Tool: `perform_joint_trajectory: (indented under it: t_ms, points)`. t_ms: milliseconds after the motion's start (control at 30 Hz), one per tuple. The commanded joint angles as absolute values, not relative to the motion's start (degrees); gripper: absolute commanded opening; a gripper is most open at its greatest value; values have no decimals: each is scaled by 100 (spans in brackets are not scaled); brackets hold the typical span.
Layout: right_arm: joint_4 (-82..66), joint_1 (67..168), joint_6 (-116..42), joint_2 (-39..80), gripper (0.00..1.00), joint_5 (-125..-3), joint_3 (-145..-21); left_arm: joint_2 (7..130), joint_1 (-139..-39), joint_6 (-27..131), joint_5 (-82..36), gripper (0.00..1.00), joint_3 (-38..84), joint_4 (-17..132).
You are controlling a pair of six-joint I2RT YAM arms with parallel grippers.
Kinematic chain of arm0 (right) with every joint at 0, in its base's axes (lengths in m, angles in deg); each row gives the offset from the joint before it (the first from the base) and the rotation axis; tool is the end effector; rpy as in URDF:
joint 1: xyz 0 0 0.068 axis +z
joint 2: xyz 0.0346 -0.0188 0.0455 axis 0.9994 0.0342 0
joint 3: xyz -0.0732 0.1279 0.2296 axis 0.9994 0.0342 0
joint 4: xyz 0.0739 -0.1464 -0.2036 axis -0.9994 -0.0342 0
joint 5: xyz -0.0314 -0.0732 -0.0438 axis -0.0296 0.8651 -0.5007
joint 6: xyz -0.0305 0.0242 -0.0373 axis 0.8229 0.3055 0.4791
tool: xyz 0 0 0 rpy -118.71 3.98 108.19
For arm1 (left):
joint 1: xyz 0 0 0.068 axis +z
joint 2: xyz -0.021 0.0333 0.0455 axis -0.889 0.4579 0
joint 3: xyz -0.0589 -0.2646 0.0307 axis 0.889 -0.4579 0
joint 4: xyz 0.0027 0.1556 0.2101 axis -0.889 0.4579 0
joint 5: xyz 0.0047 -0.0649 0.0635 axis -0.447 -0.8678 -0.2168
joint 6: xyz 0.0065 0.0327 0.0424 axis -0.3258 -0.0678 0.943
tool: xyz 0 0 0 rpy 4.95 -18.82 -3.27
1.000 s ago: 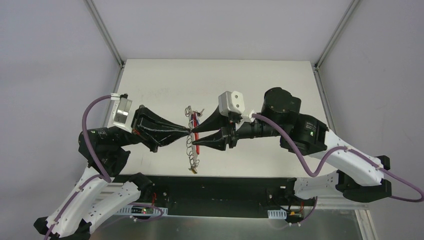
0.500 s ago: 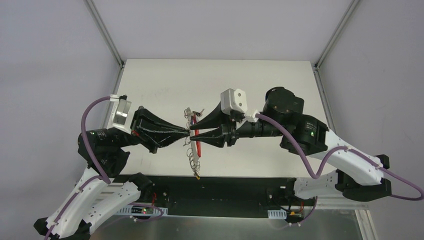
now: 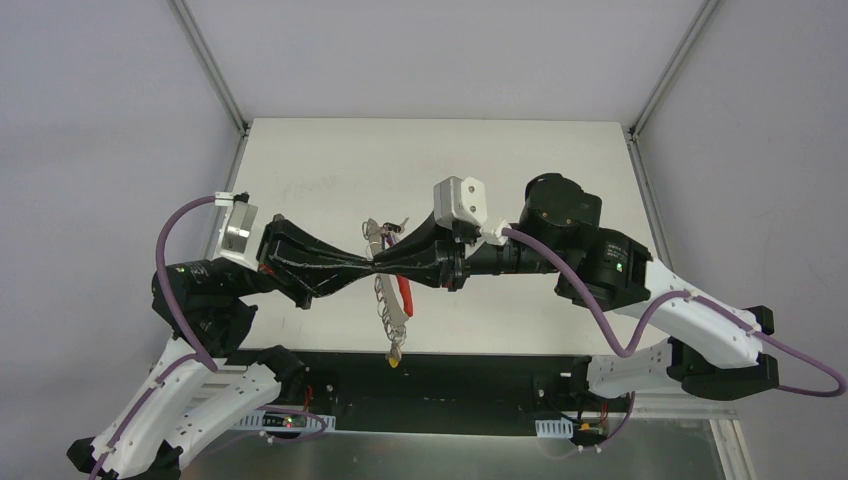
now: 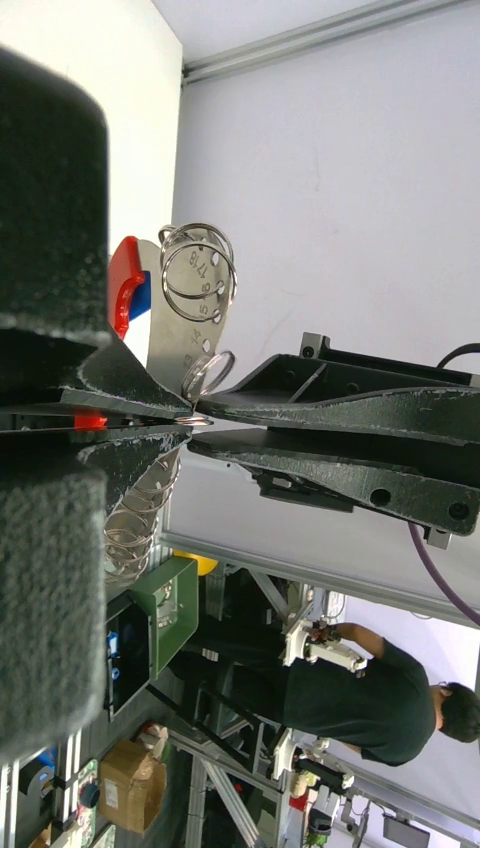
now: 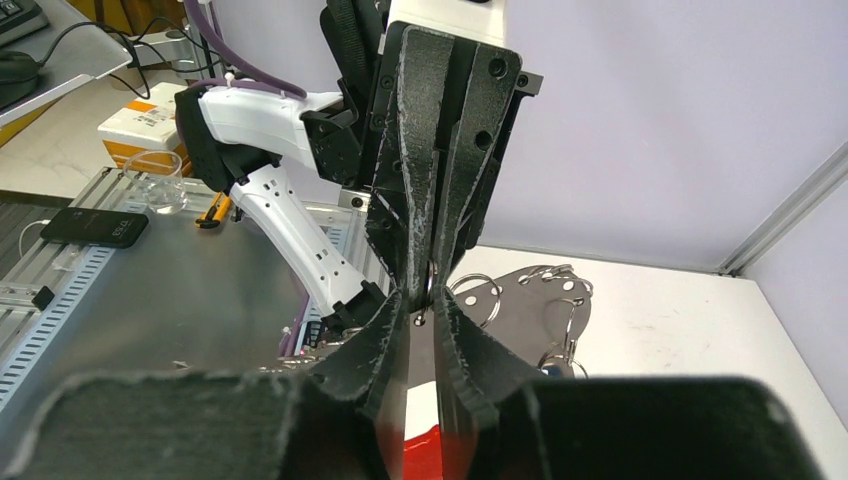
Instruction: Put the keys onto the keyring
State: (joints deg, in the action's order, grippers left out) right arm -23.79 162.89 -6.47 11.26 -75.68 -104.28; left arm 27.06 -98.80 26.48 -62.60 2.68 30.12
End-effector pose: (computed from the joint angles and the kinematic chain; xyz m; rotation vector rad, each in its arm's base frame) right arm 0.0510 0.2335 0.5408 -1.2988 0.7312 0.9655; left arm 0.0491 -0.0683 0.4667 0.8669 0.7674 -1.4488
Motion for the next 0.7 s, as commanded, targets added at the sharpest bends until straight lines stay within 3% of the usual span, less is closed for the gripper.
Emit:
perform_joint_trajectory:
  t_ms: [0, 100, 567, 667]
  points:
    - [-2292, 16373, -487, 1251, 13, -7437, -10707, 2663, -9931, 2523, -6279, 0, 315, 2528]
    - [-2329, 16380, -446, 1302, 0, -7428, -10743, 2670, -9931, 2502, -6285, 0, 311, 2495]
    - [-2759, 16406, -632, 1327, 0, -7265, -10872, 2720, -9931, 2556, -6282, 1, 357, 2689]
    - [-2976, 16402, -741, 1320, 0, -7193, -10968, 2682, -9931, 2740, -6304, 12, 446, 3113]
